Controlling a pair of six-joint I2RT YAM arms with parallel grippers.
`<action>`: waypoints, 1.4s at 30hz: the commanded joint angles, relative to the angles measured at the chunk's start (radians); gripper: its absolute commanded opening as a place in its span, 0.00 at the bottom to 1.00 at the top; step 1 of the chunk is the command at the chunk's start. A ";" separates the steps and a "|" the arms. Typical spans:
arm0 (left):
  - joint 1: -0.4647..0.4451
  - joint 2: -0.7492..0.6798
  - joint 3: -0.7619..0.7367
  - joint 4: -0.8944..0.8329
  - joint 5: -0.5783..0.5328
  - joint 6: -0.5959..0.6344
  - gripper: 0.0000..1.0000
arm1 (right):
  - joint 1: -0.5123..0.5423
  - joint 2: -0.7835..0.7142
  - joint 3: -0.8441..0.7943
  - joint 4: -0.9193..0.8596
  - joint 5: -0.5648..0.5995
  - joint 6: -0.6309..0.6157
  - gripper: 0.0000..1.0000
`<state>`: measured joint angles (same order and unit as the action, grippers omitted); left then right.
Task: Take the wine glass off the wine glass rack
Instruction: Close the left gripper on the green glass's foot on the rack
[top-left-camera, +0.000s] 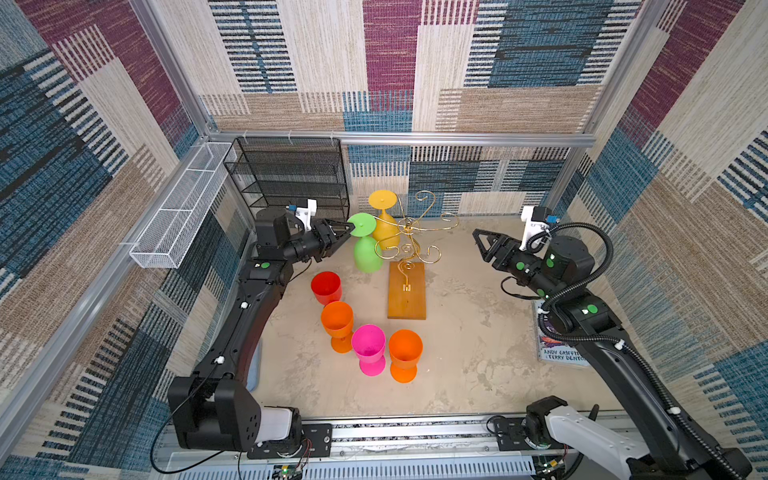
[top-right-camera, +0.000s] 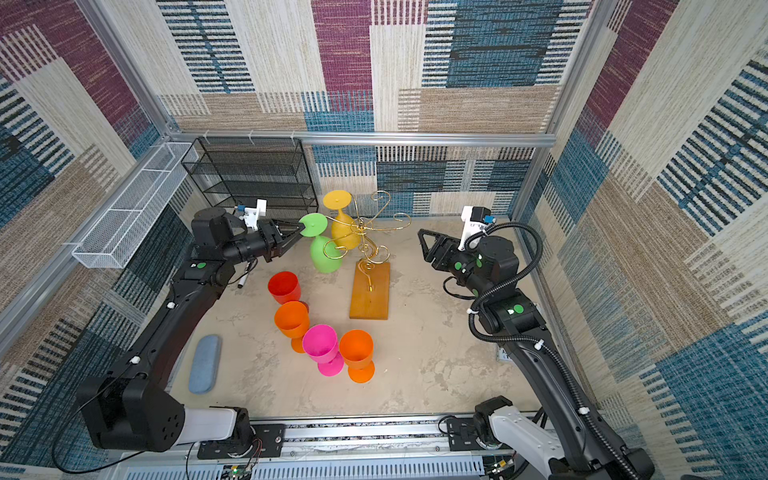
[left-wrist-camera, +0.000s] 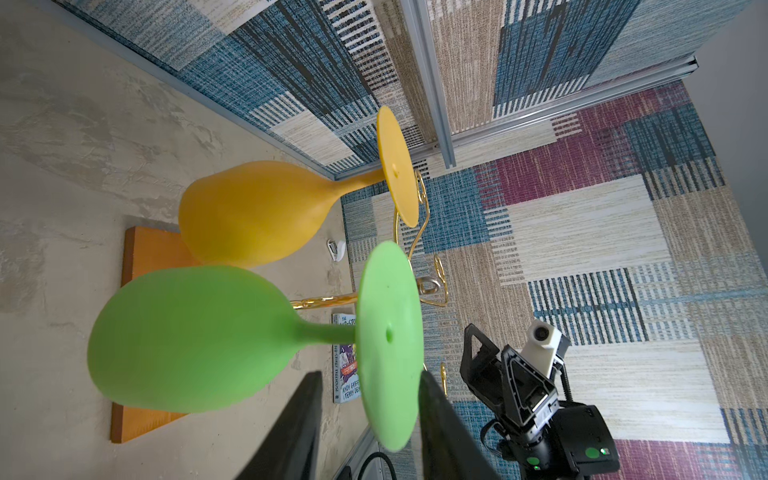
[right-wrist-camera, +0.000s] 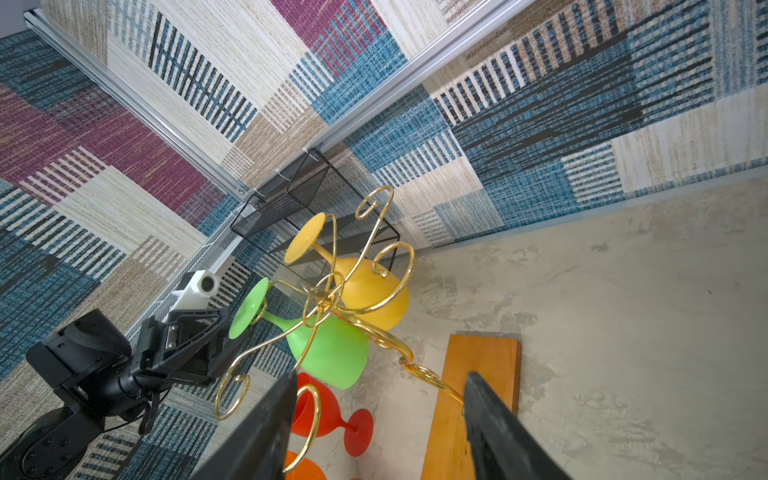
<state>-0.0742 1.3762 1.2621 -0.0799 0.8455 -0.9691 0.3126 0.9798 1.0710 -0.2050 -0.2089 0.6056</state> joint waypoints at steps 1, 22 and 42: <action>-0.006 0.009 0.011 0.048 0.022 0.018 0.38 | -0.002 -0.006 -0.003 0.039 -0.007 0.005 0.65; -0.009 -0.005 0.026 0.017 0.022 0.016 0.10 | -0.006 -0.012 -0.020 0.047 -0.015 0.014 0.65; -0.002 0.020 0.089 0.028 0.044 -0.036 0.00 | -0.019 -0.016 -0.025 0.055 -0.036 0.022 0.65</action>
<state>-0.0788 1.3895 1.3334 -0.0784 0.8711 -0.9947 0.2943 0.9676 1.0443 -0.1986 -0.2348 0.6250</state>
